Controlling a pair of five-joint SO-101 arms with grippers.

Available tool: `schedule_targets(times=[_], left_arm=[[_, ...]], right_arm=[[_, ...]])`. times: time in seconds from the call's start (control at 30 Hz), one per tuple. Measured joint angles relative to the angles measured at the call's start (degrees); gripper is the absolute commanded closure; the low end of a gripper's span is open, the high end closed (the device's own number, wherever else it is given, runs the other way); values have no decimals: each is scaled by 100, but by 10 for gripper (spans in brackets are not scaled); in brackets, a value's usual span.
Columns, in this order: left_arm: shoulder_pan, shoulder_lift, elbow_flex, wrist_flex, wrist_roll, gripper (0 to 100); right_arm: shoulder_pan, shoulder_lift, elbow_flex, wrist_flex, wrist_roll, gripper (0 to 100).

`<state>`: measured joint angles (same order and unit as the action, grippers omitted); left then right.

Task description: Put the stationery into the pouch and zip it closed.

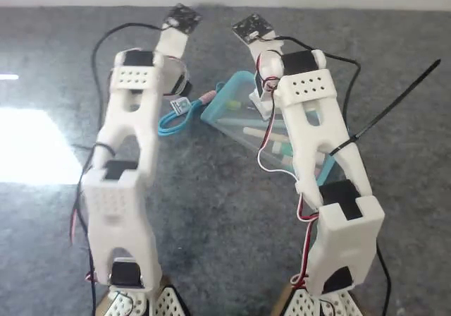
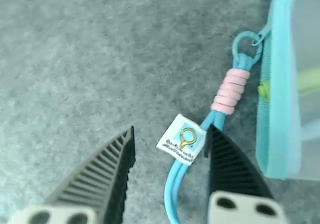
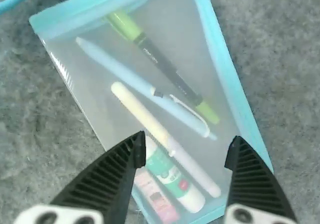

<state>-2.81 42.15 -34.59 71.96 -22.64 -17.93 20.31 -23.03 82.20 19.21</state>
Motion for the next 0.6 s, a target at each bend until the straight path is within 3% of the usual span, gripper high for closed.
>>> schedule_targets(times=[0.3, 0.6], left_arm=[[448, 3349, -5222, 1591, 0, 776], [563, 3815, -5670, 1820, 35, 753]], right_arm=[[-26, 352, 0, 0, 0, 746], [-9, 352, 0, 0, 0, 746]])
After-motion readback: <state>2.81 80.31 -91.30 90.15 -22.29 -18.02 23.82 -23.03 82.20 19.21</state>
